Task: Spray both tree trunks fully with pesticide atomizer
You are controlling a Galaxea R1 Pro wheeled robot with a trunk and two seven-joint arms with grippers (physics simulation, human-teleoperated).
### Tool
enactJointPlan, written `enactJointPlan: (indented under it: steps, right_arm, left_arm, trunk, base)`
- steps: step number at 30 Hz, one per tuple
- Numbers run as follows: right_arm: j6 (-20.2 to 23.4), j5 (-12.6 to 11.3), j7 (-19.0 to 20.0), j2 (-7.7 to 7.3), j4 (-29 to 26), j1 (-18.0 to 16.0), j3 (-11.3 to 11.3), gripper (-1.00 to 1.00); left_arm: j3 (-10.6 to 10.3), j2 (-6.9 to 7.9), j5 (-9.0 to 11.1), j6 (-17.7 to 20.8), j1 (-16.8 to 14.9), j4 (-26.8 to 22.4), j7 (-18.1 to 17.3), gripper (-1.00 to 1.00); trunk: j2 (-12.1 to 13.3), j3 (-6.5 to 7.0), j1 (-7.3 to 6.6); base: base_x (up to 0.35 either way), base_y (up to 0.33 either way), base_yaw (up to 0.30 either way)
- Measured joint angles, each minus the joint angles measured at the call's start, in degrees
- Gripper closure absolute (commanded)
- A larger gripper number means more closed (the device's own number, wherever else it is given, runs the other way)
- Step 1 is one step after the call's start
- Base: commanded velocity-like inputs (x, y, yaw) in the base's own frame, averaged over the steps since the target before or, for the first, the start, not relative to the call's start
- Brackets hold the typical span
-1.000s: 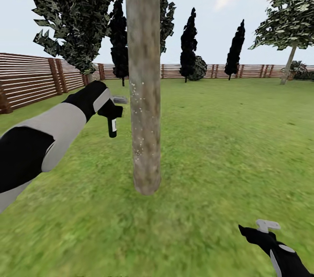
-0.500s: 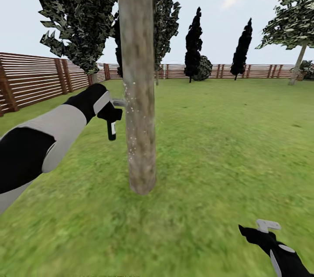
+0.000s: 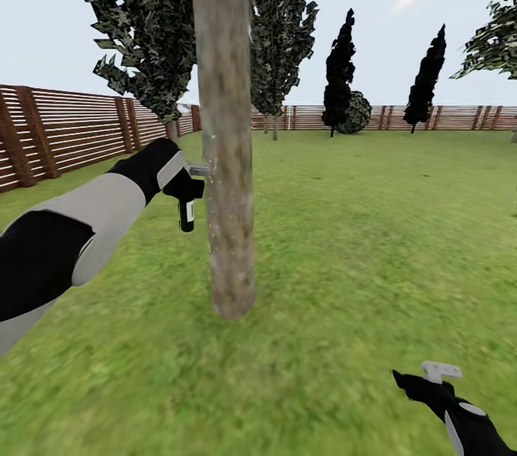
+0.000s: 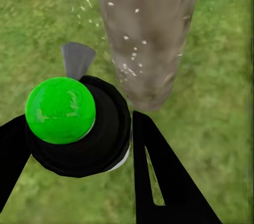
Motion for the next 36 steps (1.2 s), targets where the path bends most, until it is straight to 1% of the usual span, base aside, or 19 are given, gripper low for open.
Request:
enactJointPlan:
  steps: [5,8,12,19,21,24,26,28,32,34,36]
  right_arm:
    - [0.0,0.0,0.0,0.01,0.0,0.0,0.0,-1.0]
    - [0.0,0.0,0.0,0.02,0.0,0.0,0.0,-1.0]
    - [0.0,0.0,0.0,0.0,0.0,0.0,0.0,-1.0]
    - [0.0,0.0,0.0,0.01,0.0,0.0,0.0,-1.0]
    - [0.0,0.0,0.0,0.03,0.0,0.0,0.0,-1.0]
    - [0.0,0.0,0.0,0.02,0.0,0.0,0.1,-1.0]
    - [0.0,0.0,0.0,0.01,0.0,0.0,0.1,-1.0]
    - [0.0,0.0,-0.1,0.04,0.0,0.0,0.1,-1.0]
    - [0.0,0.1,-0.1,0.03,0.0,0.0,0.1,-1.0]
    - [0.0,0.1,-0.1,0.04,0.0,0.0,0.1,-1.0]
    - [0.0,0.1,-0.1,0.05,0.0,0.0,0.1,-1.0]
  left_arm:
    - [0.0,-0.17,-0.1,0.0,0.0,-0.1,0.0,1.0]
    - [0.0,-0.17,-0.1,0.0,0.0,-0.1,0.0,1.0]
    - [0.0,-0.09,0.0,0.0,0.2,0.3,-0.1,1.0]
    - [0.0,-0.08,-0.2,-0.7,6.2,0.3,-0.3,1.0]
    - [0.1,-0.08,-0.1,-2.8,8.9,0.3,-0.3,1.0]
    - [0.0,0.03,-0.2,-3.6,10.3,0.3,-0.3,1.0]
    - [0.1,0.08,-0.2,-4.1,12.4,0.3,-0.4,1.0]
    - [0.0,0.09,-0.2,-6.2,13.9,0.3,-0.4,1.0]
    - [0.0,0.09,-0.2,-7.4,16.6,0.3,-0.4,1.0]
    - [0.0,0.09,-0.2,-8.8,17.7,0.3,-0.4,1.0]
    - [0.1,0.09,-0.2,-9.9,19.7,0.3,-0.4,1.0]
  trunk:
    - [0.0,0.0,0.0]
    - [0.0,0.0,0.0]
    - [0.0,0.0,0.0]
    - [0.0,-0.01,0.01]
    - [0.0,-0.01,0.01]
    - [0.0,0.0,0.0]
    - [0.0,-0.01,0.01]
    - [0.0,-0.01,0.01]
    - [0.0,0.0,0.0]
    - [0.0,-0.01,0.01]
    - [0.0,-0.01,0.01]
  base:
    - [0.097,-0.319,0.013]
    - [0.1,-0.304,0.172]
    - [0.029,-0.089,0.031]
    - [0.001,-0.003,0.001]
    - [0.0,0.0,0.0]
    - [0.0,0.0,0.0]
    - [0.0,0.0,0.0]
    - [0.0,0.0,0.0]
    - [0.0,0.0,0.0]
    - [0.0,0.0,0.0]
    - [0.0,0.0,0.0]
